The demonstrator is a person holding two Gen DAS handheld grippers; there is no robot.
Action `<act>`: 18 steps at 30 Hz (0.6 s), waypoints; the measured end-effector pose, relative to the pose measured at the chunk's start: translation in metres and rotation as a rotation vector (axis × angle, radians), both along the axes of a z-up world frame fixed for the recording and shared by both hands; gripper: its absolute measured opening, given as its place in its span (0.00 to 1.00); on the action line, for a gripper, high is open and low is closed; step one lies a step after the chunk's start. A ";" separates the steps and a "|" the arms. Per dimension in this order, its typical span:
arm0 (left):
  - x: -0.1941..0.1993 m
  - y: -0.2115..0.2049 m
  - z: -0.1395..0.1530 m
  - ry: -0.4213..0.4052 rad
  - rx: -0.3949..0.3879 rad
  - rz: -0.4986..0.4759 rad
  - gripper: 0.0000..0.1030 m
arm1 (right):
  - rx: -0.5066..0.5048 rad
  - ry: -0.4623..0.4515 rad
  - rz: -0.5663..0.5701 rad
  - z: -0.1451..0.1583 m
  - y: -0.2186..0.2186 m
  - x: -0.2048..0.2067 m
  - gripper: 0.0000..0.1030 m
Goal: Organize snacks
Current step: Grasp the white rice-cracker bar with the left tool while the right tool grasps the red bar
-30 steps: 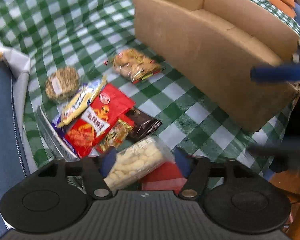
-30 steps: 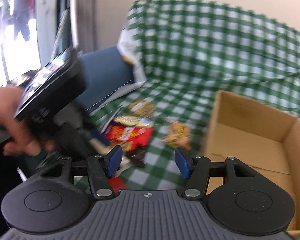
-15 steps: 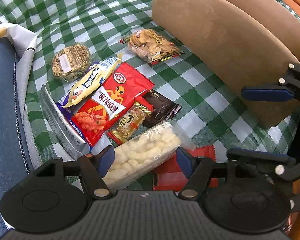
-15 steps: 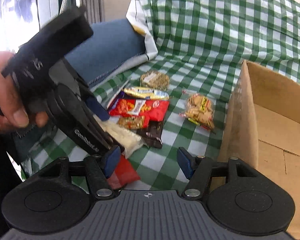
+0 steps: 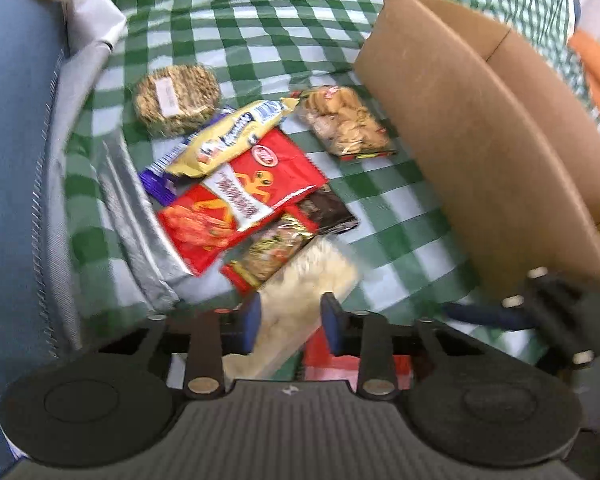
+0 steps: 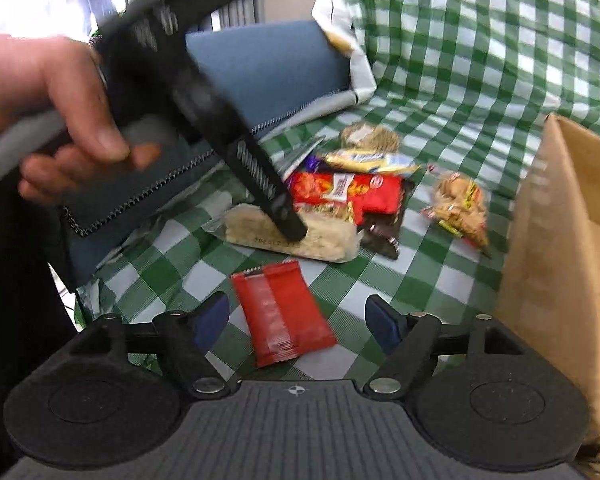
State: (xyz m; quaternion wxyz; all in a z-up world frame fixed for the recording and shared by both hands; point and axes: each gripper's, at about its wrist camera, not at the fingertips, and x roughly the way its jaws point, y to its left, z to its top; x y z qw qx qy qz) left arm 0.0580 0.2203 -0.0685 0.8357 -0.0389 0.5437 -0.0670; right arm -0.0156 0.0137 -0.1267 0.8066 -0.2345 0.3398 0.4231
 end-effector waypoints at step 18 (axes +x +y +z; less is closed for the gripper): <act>0.006 -0.027 -0.017 0.022 0.187 -0.086 0.68 | -0.085 0.040 -0.002 -0.038 0.020 0.007 0.54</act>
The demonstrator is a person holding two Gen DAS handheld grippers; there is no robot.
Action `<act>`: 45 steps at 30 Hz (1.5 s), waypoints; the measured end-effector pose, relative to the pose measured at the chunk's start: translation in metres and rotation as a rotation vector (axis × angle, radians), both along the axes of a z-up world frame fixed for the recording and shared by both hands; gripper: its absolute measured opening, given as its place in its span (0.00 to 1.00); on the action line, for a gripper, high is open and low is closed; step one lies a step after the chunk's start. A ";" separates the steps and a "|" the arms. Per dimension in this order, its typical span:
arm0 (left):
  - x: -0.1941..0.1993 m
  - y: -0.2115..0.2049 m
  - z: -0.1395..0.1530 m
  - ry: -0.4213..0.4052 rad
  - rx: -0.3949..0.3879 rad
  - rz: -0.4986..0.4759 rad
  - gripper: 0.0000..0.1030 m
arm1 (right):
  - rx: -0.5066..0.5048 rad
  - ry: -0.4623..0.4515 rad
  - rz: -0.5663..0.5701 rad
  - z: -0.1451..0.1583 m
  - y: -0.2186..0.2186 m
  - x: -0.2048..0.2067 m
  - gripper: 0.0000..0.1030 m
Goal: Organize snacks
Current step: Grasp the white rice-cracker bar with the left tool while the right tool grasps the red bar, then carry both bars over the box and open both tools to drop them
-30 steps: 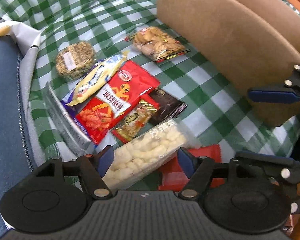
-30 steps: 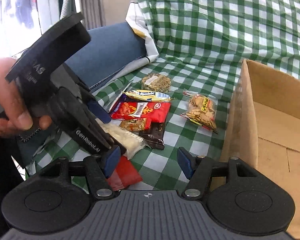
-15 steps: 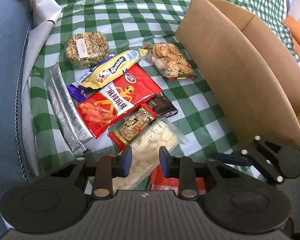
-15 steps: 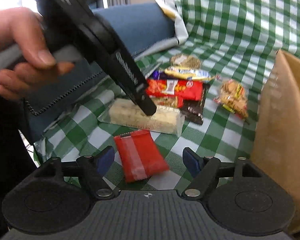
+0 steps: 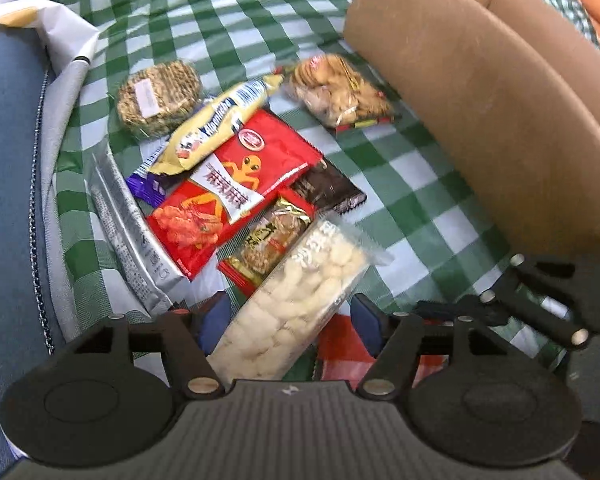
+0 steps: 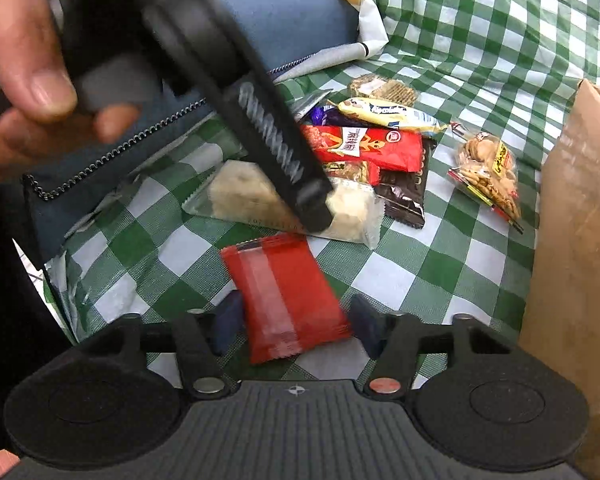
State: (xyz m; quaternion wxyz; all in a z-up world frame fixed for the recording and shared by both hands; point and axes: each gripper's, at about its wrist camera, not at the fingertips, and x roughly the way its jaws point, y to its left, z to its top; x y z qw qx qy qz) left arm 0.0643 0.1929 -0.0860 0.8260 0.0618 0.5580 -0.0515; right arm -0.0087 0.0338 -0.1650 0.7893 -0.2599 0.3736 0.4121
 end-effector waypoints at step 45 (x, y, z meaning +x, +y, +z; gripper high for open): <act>-0.001 -0.039 -0.010 0.114 0.008 0.002 0.39 | 0.006 0.002 -0.165 0.013 -0.041 -0.009 0.43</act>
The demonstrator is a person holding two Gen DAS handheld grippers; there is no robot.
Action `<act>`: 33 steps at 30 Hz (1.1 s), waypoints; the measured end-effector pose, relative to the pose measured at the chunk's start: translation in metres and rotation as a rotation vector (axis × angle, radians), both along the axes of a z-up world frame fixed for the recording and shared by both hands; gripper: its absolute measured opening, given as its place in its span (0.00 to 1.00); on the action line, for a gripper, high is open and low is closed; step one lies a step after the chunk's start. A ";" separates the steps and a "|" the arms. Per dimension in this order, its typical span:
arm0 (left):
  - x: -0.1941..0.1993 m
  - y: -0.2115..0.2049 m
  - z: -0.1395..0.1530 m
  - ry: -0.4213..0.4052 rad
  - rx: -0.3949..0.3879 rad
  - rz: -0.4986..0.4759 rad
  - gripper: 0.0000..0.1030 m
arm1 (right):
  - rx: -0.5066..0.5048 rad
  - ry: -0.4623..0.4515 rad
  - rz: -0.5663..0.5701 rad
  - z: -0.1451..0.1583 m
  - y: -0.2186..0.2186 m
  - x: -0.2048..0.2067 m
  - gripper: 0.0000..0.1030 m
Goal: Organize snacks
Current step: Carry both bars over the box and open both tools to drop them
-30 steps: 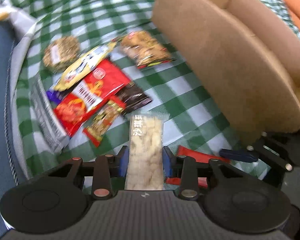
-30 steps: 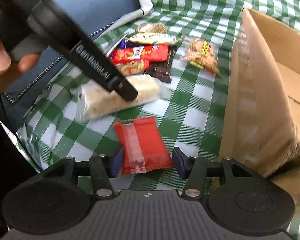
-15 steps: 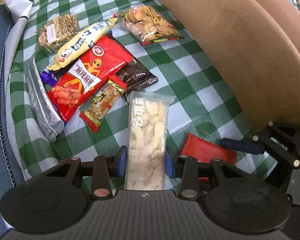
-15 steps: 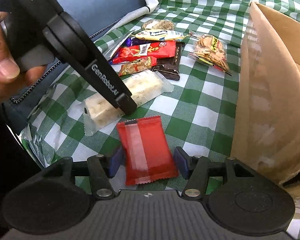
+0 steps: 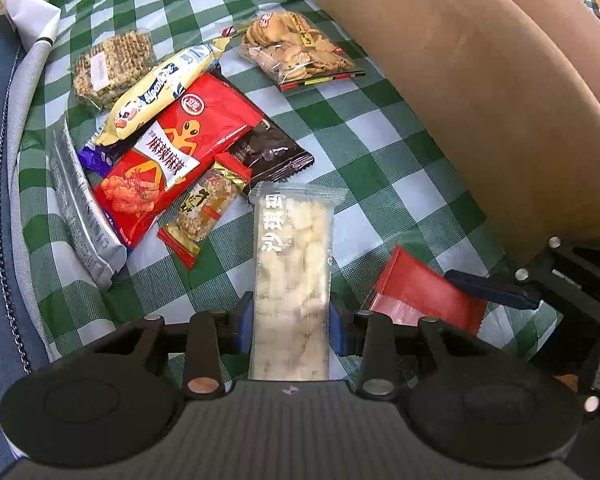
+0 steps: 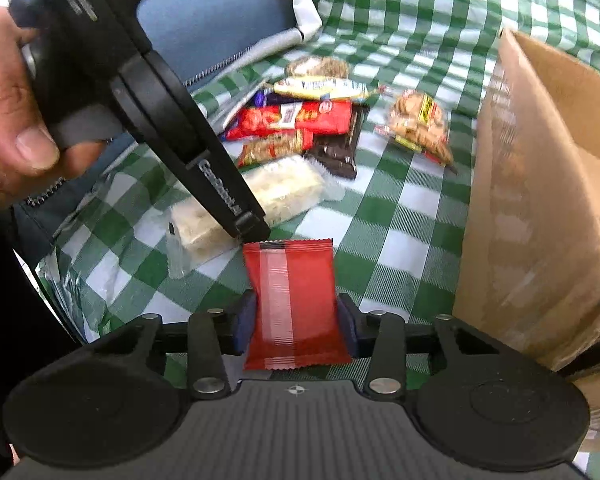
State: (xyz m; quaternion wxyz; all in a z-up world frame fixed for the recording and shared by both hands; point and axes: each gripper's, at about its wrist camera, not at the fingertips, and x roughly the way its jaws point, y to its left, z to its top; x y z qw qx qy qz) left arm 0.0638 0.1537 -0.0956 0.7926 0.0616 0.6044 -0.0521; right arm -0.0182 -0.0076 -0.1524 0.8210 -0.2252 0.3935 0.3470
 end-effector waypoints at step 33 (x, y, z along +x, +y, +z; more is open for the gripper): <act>-0.025 -0.073 0.137 -0.773 -0.338 0.235 0.39 | 0.355 -0.363 -0.457 0.172 -0.164 0.098 0.42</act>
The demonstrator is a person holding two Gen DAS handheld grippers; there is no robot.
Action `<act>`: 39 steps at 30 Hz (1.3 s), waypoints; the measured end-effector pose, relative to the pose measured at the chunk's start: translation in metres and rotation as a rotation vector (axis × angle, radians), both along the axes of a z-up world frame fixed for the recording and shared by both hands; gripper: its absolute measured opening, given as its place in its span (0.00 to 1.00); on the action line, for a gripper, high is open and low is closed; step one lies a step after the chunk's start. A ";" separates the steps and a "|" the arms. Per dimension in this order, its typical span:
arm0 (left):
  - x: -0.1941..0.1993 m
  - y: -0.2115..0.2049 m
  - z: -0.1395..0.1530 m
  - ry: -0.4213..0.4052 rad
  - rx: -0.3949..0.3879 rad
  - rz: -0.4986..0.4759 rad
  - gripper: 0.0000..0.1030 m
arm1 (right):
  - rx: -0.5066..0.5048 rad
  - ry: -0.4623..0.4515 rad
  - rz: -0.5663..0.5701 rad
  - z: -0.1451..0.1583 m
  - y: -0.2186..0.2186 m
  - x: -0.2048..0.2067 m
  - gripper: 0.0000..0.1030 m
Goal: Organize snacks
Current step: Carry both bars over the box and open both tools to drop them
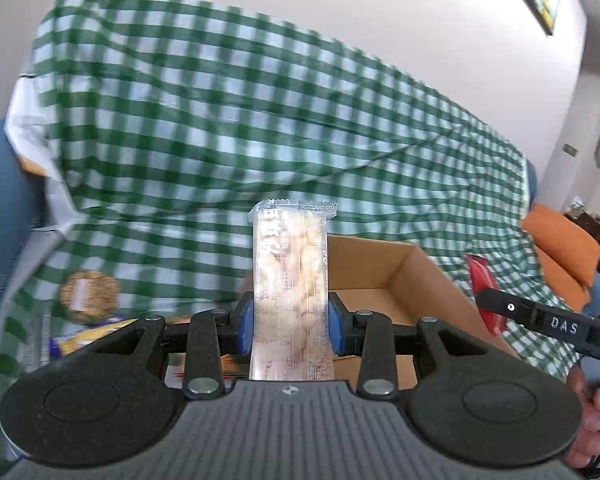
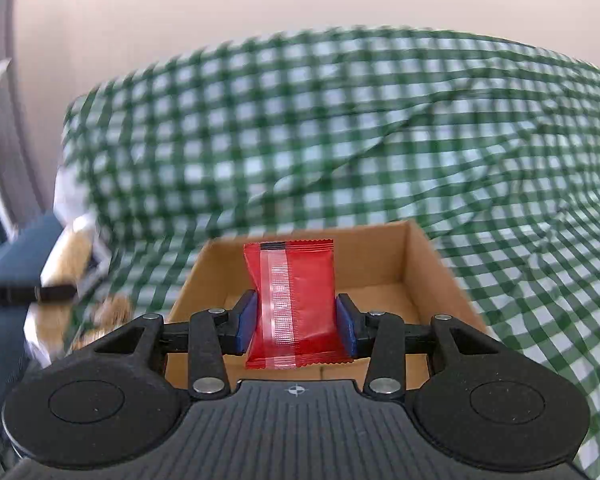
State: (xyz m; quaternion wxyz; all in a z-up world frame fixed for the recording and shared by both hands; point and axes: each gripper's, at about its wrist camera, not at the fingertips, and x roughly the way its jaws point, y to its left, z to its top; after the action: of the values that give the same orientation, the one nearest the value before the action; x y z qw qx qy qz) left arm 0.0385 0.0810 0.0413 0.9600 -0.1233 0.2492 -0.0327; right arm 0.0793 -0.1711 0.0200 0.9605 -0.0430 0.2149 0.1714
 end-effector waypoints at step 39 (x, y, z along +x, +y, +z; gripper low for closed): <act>0.007 -0.097 -0.019 -0.073 0.085 -0.291 0.39 | -0.058 -0.014 -0.130 -0.003 -0.028 0.001 0.43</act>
State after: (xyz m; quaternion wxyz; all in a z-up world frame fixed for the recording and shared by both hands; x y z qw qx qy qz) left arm 0.0459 -0.0160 0.0227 0.9578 -0.0439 0.2307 -0.1655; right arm 0.0805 -0.1987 0.0166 0.9695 -0.0580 0.2152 0.1022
